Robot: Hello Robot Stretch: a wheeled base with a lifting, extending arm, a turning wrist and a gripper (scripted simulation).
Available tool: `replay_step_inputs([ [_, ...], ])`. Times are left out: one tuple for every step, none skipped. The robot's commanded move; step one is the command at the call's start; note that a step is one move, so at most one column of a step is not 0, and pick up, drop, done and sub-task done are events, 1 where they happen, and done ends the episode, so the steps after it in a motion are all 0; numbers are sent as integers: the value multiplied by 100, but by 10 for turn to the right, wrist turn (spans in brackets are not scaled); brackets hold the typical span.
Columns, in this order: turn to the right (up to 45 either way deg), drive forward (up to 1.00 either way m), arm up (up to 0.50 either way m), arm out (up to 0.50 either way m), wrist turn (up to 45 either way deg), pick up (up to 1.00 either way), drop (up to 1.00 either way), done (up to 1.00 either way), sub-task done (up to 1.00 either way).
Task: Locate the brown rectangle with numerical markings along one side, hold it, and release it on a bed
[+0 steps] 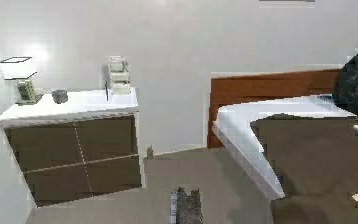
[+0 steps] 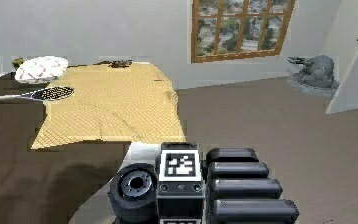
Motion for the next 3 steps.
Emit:
replay_step_inputs([
  [0,100,0,0,0,0,0,0,0],
  [90,0,0,0,0,0,0,0,0],
  [0,5,0,0,0,0,0,0,0],
])
